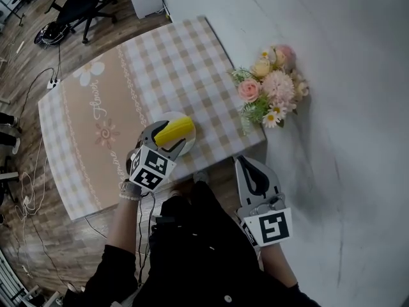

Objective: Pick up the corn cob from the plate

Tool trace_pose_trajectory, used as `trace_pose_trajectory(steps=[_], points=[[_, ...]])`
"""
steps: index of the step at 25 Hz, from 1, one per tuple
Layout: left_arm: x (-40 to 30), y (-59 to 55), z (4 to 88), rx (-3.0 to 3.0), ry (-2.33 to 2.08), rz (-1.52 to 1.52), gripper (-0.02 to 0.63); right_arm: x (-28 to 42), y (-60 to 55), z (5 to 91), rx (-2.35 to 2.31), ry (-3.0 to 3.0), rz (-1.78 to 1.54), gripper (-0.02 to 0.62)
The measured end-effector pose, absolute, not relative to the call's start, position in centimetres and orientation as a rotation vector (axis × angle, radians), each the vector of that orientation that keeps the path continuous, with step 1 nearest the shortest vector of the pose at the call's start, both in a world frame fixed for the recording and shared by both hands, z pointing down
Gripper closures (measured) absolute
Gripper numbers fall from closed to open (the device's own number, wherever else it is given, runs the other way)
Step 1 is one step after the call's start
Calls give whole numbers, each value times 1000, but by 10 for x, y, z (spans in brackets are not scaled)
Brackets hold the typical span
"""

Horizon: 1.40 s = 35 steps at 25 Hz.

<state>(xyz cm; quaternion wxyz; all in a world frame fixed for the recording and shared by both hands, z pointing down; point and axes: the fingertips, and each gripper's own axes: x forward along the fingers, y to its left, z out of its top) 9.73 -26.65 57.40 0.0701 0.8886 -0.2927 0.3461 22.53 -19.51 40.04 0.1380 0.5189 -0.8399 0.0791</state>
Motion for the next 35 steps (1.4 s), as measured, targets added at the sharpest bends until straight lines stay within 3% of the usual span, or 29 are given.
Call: trace_pose_trajectory(steps=[20,35], points=[[93,-276,639,2588,-727,1285,319,221,-198,412,1434,-2423,269,554],[87,-277,643,2471,-829,1135,353,211,-193,412,1387,-2423,260,554]])
